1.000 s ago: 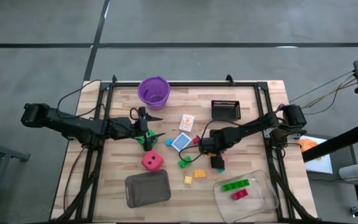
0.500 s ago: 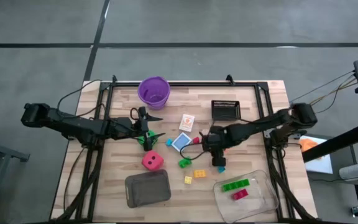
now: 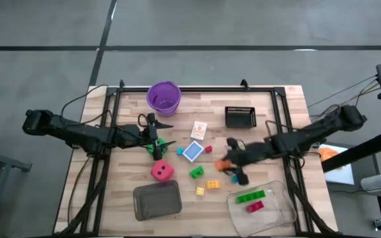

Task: Pick & Place Toys
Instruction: Put the large orange game piece into the transparent bin

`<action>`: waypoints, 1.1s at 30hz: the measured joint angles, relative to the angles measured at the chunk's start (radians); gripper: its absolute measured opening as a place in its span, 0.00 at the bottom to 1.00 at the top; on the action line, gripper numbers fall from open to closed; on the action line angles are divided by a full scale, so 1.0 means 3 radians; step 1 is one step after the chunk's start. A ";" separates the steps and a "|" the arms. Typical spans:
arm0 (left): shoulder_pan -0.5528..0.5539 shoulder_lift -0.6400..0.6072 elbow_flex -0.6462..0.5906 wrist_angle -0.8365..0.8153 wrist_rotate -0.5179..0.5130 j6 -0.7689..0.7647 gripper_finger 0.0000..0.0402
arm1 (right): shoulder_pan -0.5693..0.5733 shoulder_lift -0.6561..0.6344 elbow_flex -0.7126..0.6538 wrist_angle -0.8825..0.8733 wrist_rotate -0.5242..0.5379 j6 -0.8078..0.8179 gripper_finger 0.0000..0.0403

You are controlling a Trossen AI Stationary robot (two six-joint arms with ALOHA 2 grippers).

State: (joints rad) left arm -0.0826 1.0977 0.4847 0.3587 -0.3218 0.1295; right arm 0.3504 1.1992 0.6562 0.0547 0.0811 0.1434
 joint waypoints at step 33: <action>0.0003 0.0000 0.0000 -0.0075 0.0001 -0.0025 0.75 | 0.1602 0.0797 0.0842 -0.2369 0.0332 0.2238 0.33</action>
State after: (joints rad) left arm -0.0818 1.0977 0.4847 0.3363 -0.3214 0.1219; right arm 0.8310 1.4384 0.9087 -0.6560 0.1808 0.8149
